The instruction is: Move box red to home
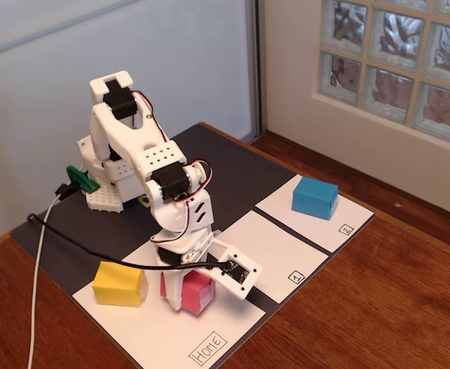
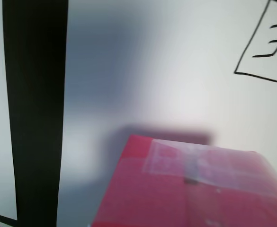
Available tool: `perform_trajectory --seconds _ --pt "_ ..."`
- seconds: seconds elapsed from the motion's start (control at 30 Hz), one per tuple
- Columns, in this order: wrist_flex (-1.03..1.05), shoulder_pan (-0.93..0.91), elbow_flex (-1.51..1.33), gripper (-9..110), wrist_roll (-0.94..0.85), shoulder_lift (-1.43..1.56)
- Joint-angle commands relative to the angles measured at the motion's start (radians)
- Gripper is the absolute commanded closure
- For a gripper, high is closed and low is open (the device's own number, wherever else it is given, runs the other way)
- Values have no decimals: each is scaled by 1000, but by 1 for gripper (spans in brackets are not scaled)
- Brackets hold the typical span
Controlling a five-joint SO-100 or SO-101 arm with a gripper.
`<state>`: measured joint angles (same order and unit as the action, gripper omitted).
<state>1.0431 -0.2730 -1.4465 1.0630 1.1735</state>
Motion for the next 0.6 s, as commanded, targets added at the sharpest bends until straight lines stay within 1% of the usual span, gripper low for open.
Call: perform_trajectory --seconds 0.0,0.57 --pt "-29 3 6 102 -8 12" --pt "-57 37 -2 102 83 -46"
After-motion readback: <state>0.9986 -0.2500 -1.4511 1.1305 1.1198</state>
